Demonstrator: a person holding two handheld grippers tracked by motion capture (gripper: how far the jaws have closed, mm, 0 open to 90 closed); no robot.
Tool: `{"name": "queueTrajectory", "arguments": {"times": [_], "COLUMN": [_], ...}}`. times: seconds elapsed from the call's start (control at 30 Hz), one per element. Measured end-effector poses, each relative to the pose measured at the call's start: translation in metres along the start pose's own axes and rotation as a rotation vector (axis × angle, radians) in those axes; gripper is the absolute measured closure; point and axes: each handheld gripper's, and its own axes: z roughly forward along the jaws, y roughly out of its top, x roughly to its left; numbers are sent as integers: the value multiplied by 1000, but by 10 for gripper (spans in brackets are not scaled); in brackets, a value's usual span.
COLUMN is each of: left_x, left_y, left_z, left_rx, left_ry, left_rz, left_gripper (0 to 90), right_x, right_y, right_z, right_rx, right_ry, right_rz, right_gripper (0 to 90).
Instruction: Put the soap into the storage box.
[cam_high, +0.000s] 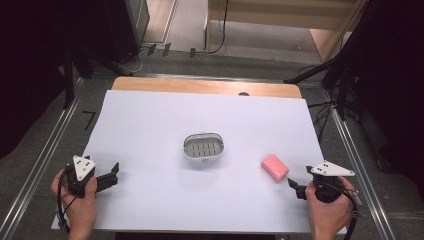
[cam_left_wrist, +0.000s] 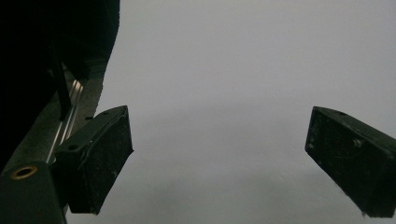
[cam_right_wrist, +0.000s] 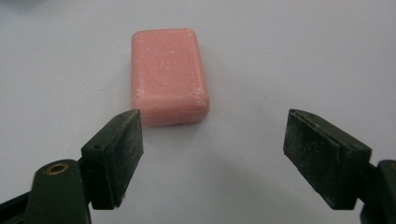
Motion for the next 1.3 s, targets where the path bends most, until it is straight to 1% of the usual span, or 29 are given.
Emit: {"name": "queueTrajectory", "arguments": {"times": [0.03, 0.07, 0.23, 0.3, 0.33, 0.37, 0.4, 0.43, 0.57, 0.6, 0.63, 0.67, 0.7, 0.73, 0.77, 0.8, 0.83, 0.87, 0.93, 0.97, 1.0, 1.1, 1.2, 1.3], "left_x": [0, 0, 0, 0, 0, 0, 0, 0, 0, 0, -1, -1, -1, -1, -1, -1, -1, -1, -1, -1, -1, -1, -1, -1], "left_y": [0, 0, 0, 0, 0, 0, 0, 0, 0, 0, 0, 0, 0, 0, 0, 0, 0, 0, 0, 0, 0, 0, 0, 0], "left_z": [0, 0, 0, 0, 0, 0, 0, 0, 0, 0, 0, 0, 0, 0, 0, 0, 0, 0, 0, 0, 0, 0, 0, 0], "left_rx": [0, 0, 1, 1, 1, 1, 1, 2, 4, 4, 3, 3, 3, 3, 3, 3, 3, 3, 4, 3, 3, 4, 2, 2], "left_ry": [0, 0, -1, -2, -2, -2, -2, -1, 0, 0, 0, -1, 0, 0, -1, -1, -1, -1, -1, -1, -1, -2, -2, -2], "left_rz": [0, 0, 2, 0, 1, 0, 2, 3, 8, 8, 7, 8, 8, 8, 8, 8, 8, 7, 7, 8, 7, 8, 8, 8], "left_gripper": [80, 80, 80, 80, 80, 80, 80, 80, 80, 80, 80, 80, 80, 80, 80, 80, 80, 80, 80, 80, 80, 80, 80, 80], "right_x": [0, 0, -1, -1, -1, -1, -1, -1, -2, -2, -2, -2, -2, -2, -2, -2, -2, -2, 0, 0, 1, 2, 4, 5], "right_y": [3, 3, 14, 18, 22, 22, 24, 28, 36, 36, 38, 42, 44, 44, 46, 50, 52, 52, 56, 59, 61, 64, 69, 72], "right_z": [1, 1, 7, 8, 9, 9, 10, 12, 15, 15, 15, 17, 18, 18, 19, 22, 23, 23, 25, 27, 28, 30, 33, 35], "right_rx": [19, 19, 102, 128, 150, 150, 162, 190, 231, 231, 244, 266, 280, 280, 294, 319, 331, 331, 355, 368, 377, 376, 385, 393], "right_ry": [10, 10, 35, 35, 40, 40, 40, 39, 39, 39, 38, 37, 45, 45, 52, 54, 56, 56, 61, 61, 54, 56, 52, 51], "right_rz": [-5, -5, -9, -17, -23, -23, -30, -34, -49, -49, -50, -65, -67, -67, -74, -86, -88, -88, -91, -107, -107, -110, -119, -118], "right_gripper": [205, 205, 205, 200, 191, 191, 181, 172, 150, 150, 144, 139, 137, 137, 137, 138, 138, 138, 137, 135, 135, 129, 109, 106]}}
